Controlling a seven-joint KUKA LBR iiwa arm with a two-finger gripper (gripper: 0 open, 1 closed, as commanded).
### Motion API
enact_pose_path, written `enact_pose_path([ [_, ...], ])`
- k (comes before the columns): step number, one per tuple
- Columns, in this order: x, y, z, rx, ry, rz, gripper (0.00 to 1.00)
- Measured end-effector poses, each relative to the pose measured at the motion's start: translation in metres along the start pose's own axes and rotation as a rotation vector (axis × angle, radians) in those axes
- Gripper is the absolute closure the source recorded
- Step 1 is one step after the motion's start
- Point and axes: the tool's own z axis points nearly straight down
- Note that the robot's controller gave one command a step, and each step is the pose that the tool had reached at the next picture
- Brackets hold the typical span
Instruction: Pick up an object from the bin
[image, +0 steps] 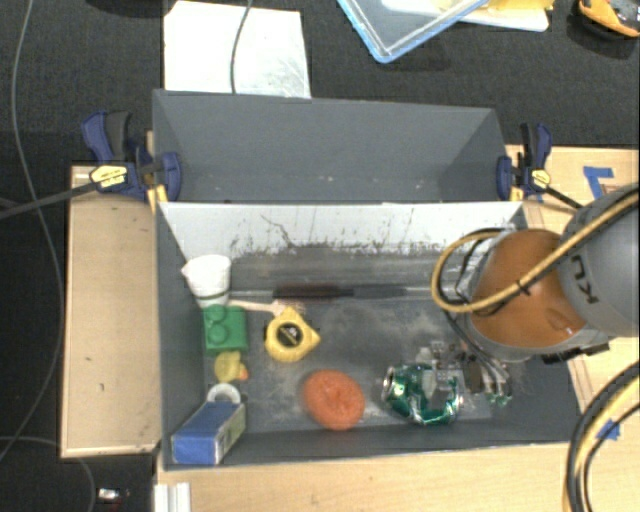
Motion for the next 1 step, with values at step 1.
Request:
enact_pose_path([
  [1, -0.0001, 0.0001, -0.0004, 0.0, 0.0, -0.002, 1.0],
])
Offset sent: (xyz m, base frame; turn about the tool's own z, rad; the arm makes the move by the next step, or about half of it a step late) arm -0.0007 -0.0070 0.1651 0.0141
